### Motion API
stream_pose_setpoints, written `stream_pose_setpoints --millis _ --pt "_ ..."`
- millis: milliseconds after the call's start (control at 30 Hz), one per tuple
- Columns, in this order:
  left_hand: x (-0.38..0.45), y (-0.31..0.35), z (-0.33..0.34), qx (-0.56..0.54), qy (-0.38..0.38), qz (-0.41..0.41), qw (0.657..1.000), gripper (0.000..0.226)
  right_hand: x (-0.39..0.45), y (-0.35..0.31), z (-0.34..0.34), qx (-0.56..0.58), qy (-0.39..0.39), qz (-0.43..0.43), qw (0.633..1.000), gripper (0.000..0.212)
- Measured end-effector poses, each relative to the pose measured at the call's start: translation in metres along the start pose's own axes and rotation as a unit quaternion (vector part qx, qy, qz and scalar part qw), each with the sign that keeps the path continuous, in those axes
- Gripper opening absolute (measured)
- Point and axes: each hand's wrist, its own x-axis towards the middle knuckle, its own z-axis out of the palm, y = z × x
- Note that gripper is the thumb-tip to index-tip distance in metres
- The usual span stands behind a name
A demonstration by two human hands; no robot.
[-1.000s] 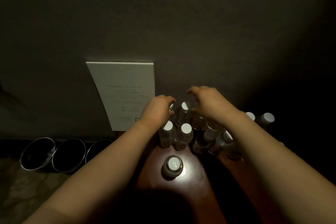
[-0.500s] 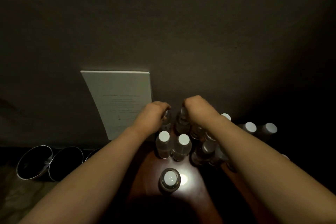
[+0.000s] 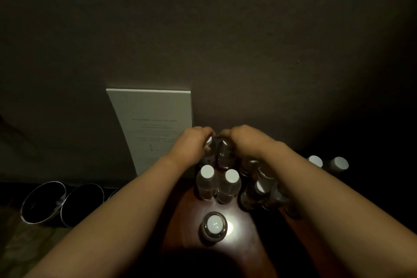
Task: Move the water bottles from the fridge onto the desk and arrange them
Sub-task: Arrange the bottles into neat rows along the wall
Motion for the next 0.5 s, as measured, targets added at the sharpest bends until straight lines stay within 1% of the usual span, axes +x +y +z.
stream_pose_setpoints --millis 100,133,233,400,500 --pt "0.0001 0.0004 -0.0003 0.002 -0.007 -0.004 1.000 0.044 0.0006 -0.0016 -0.0056 -0.023 0.003 -0.013 1.000 0.032" --pt "0.0000 0.0003 -0.0002 0.000 -0.008 -0.005 1.000 0.044 0.0016 -0.0034 -0.0063 -0.034 0.008 -0.012 0.999 0.031" --pt "-0.0010 -0.0003 -0.0010 -0.006 -0.010 -0.005 1.000 0.043 0.0045 -0.0077 -0.0043 -0.050 0.029 -0.017 0.998 0.032" --pt "-0.0012 -0.0016 -0.0010 -0.012 -0.011 -0.002 1.000 0.044 0.0051 -0.0033 -0.0037 -0.020 0.029 -0.010 0.999 0.027" --pt "-0.0007 -0.0026 -0.0008 -0.016 -0.007 0.000 1.000 0.044 0.0080 -0.0055 -0.0010 -0.039 0.045 0.006 0.998 0.035"
